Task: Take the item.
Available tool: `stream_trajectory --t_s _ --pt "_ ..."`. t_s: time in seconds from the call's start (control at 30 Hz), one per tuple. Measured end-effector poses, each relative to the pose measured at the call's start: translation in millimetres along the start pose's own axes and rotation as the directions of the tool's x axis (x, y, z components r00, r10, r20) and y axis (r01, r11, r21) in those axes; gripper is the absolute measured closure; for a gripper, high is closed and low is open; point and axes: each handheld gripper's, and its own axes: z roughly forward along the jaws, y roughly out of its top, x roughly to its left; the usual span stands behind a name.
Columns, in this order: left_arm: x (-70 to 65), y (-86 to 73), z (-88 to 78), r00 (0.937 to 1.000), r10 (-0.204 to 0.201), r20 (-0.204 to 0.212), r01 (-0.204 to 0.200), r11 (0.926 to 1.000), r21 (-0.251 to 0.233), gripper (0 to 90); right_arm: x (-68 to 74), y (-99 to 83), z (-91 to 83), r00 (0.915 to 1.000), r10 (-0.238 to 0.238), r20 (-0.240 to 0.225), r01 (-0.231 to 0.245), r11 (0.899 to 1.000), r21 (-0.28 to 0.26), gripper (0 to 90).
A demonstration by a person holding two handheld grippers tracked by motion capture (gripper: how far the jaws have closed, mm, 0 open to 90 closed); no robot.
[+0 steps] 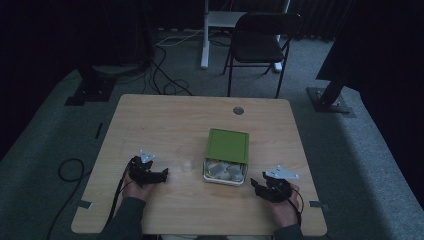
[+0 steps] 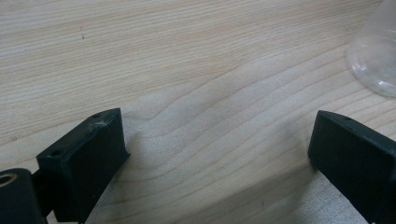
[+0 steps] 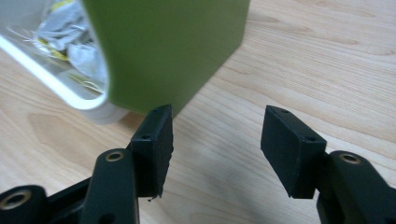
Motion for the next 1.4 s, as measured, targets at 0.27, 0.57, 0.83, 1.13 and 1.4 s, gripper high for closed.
stream_trajectory --t_s 0.27,0.57,0.83,1.13,1.4 --pt "0.0 0.0 0.0 1.0 0.0 0.0 0.0 1.0 0.0 4.8 11.8 1.7 -8.5 0.9988 -0.029 -0.039 0.028 1.0 -0.011 45.6" --pt "0.0 0.0 0.0 1.0 0.0 0.0 0.0 1.0 0.0 4.8 33.2 3.7 -20.2 0.9906 -0.089 -0.104 0.087 0.996 -0.024 49.9" --pt "0.0 0.0 0.0 1.0 0.0 0.0 0.0 1.0 0.0 4.8 49.0 11.1 -29.0 0.9757 -0.139 -0.169 0.132 0.99 -0.051 54.4" --pt "0.0 0.0 0.0 1.0 0.0 0.0 0.0 1.0 0.0 4.8 61.4 22.2 -19.3 0.958 -0.175 -0.227 0.157 0.983 -0.093 54.1" --pt "0.0 0.0 0.0 1.0 0.0 0.0 0.0 1.0 0.001 4.8 67.1 27.1 -0.7 0.9475 -0.195 -0.253 0.174 0.979 -0.104 52.4"
